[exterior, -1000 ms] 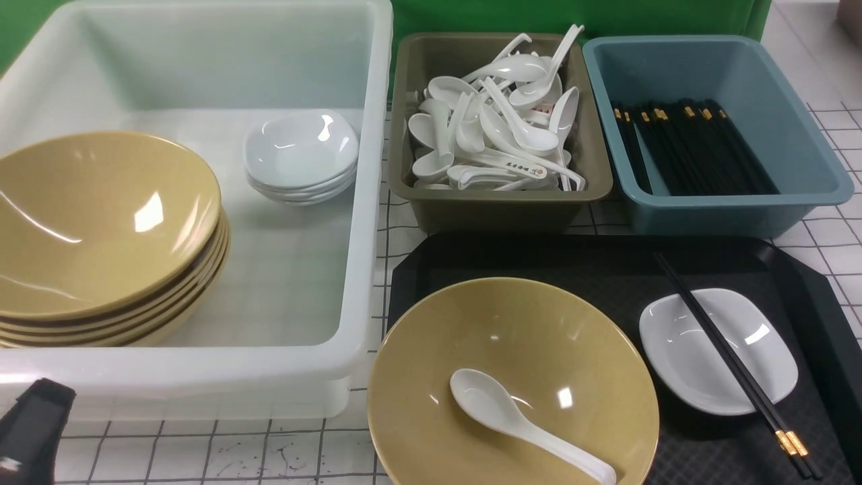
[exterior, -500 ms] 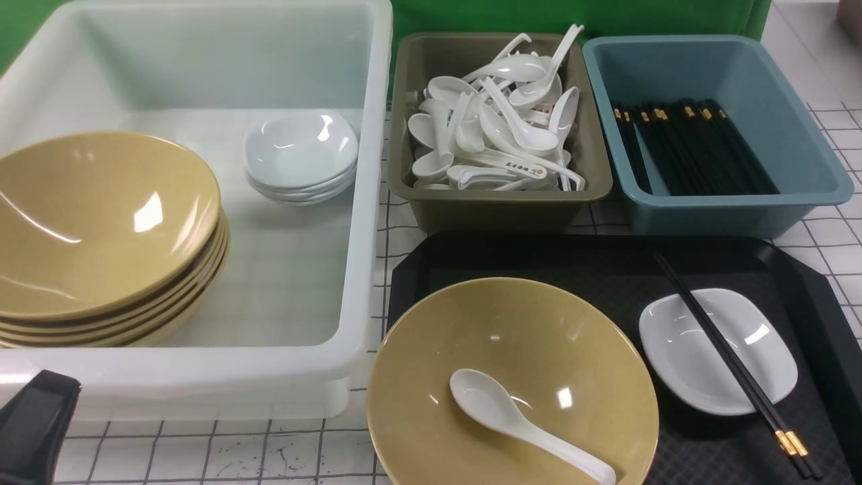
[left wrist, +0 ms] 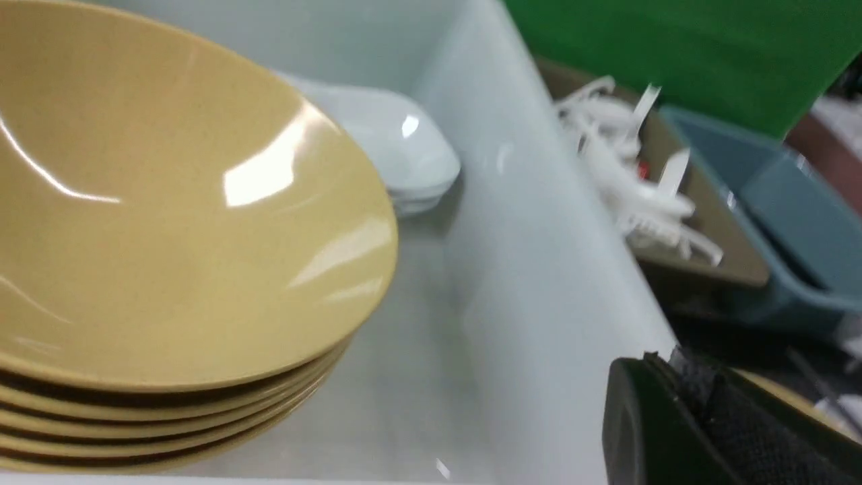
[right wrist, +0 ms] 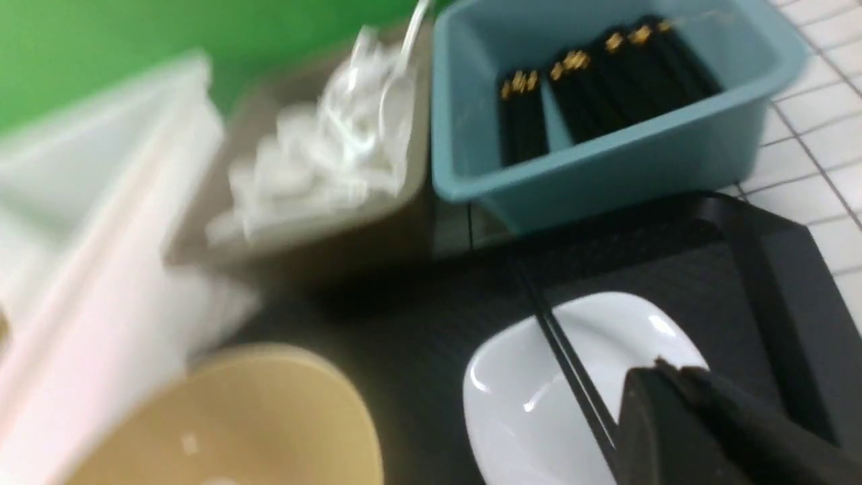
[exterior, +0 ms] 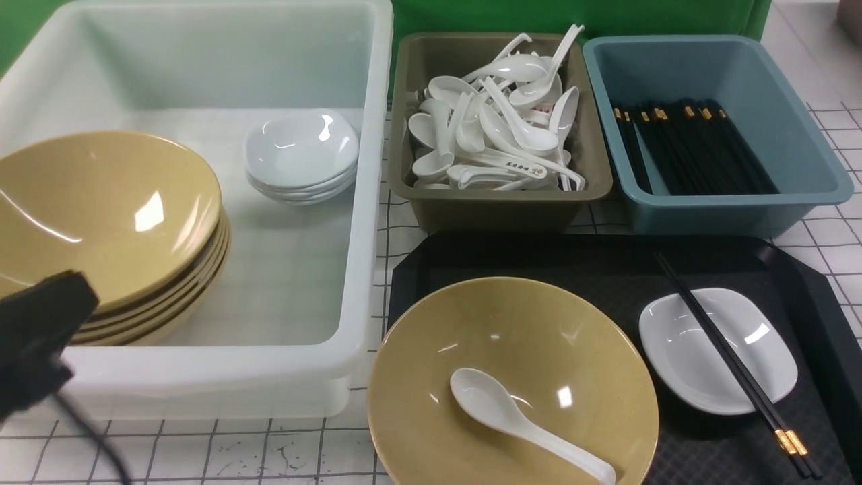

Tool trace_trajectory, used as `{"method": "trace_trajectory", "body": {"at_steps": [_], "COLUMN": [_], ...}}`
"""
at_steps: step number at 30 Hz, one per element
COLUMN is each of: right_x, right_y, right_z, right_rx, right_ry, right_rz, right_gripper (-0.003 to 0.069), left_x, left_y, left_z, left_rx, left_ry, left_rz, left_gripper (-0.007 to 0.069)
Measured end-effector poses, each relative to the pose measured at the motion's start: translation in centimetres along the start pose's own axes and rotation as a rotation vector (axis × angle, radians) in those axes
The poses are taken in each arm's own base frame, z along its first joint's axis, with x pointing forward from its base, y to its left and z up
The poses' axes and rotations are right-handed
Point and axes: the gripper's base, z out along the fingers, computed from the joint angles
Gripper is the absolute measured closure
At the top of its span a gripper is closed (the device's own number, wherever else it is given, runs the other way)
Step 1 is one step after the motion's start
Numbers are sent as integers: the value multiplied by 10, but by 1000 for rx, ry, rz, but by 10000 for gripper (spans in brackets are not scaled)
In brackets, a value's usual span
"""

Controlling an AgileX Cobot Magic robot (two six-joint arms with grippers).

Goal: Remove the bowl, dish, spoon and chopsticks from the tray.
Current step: Use the right arm to grab the chopsticks

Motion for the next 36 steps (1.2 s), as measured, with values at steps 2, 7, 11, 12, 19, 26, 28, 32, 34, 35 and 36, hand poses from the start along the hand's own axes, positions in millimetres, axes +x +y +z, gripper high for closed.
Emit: {"method": "trace_trajectory", "body": {"at_steps": [2, 7, 11, 12, 19, 26, 28, 32, 34, 35, 36], "right_x": [-13, -50, -63, -63, -57, -54, -55, -53, -51, -48, -42], "right_y": [7, 25, 31, 31, 30, 29, 30, 30, 29, 28, 25], "right_z": [5, 30, 58, 62, 112, 153, 162, 187, 195, 200, 208], "right_rx": [9, 34, 49, 51, 58, 70, 71, 72, 75, 77, 81], "right_ry": [70, 364, 603, 625, 780, 865, 867, 866, 881, 896, 929], "right_rz": [-79, -334, -437, -440, -473, -468, -468, -467, -466, -464, -462], "right_gripper": [624, 623, 622, 622, 573, 349, 283, 156, 139, 130, 123], "left_x": [-10, -41, -58, -61, -67, -54, -50, -38, -38, -37, -37], "left_y": [0, -1, -15, -20, -72, -125, -131, -138, -138, -138, -138], "left_z": [7, 31, 53, 56, 97, 140, 148, 162, 163, 163, 162], "left_rx": [-10, -14, 50, 69, 229, 356, 367, 381, 382, 382, 382], "left_ry": [78, 327, 459, 468, 571, 634, 652, 703, 711, 716, 724], "left_rz": [31, 163, 279, 305, 539, 652, 661, 676, 677, 679, 679], "left_gripper": [631, 631, 631, 631, 631, 631, 631, 631, 631, 631, 631]}}
